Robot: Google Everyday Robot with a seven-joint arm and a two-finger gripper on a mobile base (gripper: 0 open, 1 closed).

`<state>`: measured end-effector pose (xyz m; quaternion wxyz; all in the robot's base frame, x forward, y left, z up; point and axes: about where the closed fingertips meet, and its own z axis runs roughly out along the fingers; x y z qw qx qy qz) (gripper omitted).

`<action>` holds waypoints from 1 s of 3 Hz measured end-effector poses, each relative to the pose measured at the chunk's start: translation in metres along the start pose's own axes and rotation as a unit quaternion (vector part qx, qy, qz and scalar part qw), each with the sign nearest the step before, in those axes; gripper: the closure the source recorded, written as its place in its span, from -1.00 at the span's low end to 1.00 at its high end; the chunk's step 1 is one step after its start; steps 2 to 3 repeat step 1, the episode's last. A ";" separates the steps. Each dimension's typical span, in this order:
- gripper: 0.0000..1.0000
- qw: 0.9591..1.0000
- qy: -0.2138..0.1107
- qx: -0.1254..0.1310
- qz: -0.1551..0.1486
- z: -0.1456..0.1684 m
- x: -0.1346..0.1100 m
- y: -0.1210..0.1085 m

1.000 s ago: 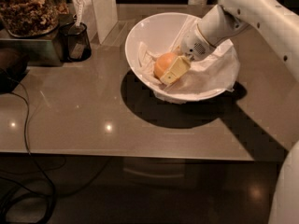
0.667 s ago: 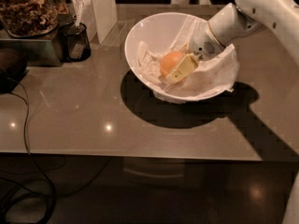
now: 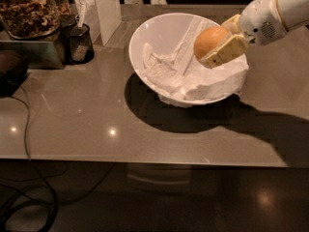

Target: Pick orange from white bowl

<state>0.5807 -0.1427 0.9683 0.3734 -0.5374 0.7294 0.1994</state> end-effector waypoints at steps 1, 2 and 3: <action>1.00 1.000 0.000 0.000 0.000 0.000 0.000 0.000; 1.00 1.000 0.000 0.000 0.000 0.000 0.000 0.000; 1.00 1.000 0.000 0.000 0.000 0.000 0.000 0.000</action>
Offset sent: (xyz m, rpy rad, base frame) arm 0.0000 0.0000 0.0000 0.0000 0.0000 0.0000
